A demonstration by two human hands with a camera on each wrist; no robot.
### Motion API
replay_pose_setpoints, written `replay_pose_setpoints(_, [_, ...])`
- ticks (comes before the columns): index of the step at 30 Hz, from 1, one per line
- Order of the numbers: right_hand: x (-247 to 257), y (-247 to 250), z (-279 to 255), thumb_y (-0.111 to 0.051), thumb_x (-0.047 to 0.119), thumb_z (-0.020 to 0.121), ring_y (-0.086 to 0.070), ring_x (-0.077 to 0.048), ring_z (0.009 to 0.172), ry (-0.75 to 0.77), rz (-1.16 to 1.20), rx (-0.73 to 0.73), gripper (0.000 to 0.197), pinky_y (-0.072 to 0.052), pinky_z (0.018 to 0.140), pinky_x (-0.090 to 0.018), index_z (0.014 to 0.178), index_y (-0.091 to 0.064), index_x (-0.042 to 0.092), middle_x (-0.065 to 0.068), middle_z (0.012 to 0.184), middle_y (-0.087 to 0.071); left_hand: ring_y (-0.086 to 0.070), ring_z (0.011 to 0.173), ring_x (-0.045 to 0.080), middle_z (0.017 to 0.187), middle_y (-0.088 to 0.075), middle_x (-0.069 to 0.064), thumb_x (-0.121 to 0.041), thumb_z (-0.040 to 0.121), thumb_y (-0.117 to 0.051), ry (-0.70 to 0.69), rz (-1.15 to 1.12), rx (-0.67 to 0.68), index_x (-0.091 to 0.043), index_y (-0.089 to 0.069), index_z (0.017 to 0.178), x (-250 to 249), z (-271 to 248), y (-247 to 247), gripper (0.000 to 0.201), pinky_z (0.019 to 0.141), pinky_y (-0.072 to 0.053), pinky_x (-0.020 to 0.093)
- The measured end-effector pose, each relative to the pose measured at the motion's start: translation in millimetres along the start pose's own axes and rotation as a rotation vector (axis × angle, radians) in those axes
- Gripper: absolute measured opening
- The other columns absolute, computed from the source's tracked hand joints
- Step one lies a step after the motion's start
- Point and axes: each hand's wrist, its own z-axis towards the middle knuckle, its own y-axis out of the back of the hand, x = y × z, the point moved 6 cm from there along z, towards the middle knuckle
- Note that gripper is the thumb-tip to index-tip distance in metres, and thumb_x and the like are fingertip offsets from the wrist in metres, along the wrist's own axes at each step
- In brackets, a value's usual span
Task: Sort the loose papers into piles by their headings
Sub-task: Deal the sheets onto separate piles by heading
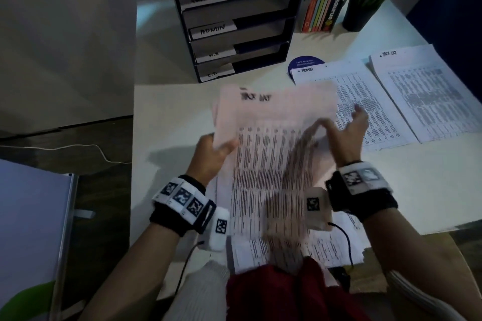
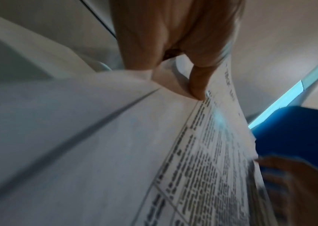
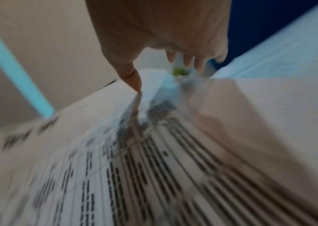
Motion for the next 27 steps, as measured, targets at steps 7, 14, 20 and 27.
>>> replay_pose_setpoints(7, [54.1,18.5,-19.7,-0.044,-0.006,0.074,-0.061,-0.021,0.083,0.173,0.499,0.208,0.028,-0.052,0.076,-0.035,0.094,-0.059,0.006,-0.009,0.087,-0.065,-0.066,0.088,0.002,0.083,-0.071,-0.016,-0.021,0.074,-0.072,-0.221,-0.261,0.014,-0.028,-0.063,0.092,-95.8,0.7,0.3,0.021,0.081,-0.050,0.021])
replay_pose_setpoints(14, [122.0,72.7,-47.5,-0.035,-0.017,0.071,-0.049,-0.001,0.084,0.604,0.646,0.061,0.039,-0.042,0.075,-0.017,0.092,-0.038,0.016,0.001,0.089,-0.047,-0.063,0.072,-0.008,0.070,-0.068,-0.023,-0.004,0.075,-0.070,-0.598,-0.474,-0.148,-0.023,-0.068,0.082,-161.6,-26.9,10.1,0.021,0.069,-0.047,0.010])
replay_pose_setpoints(20, [65.0,55.3,-42.5,-0.039,-0.012,0.069,-0.048,0.009,0.078,0.354,0.586,0.064,0.040,-0.040,0.072,-0.009,0.095,-0.043,0.019,0.005,0.088,-0.048,-0.065,0.072,-0.006,0.071,-0.070,-0.020,-0.038,0.044,-0.077,-0.286,-0.411,-0.014,-0.022,-0.070,0.082,-100.3,-24.7,-14.5,0.041,0.067,-0.051,0.011])
replay_pose_setpoints(27, [45.3,77.3,-3.3,-0.048,0.002,0.081,-0.049,-0.001,0.074,0.328,0.511,0.076,0.020,-0.042,0.068,-0.015,0.083,-0.041,0.021,0.002,0.084,-0.049,-0.063,0.082,-0.010,0.074,-0.068,-0.027,-0.010,0.083,-0.064,-0.248,-0.198,-0.018,-0.039,-0.072,0.075,-123.7,-9.1,-55.4,0.031,0.080,-0.048,0.015])
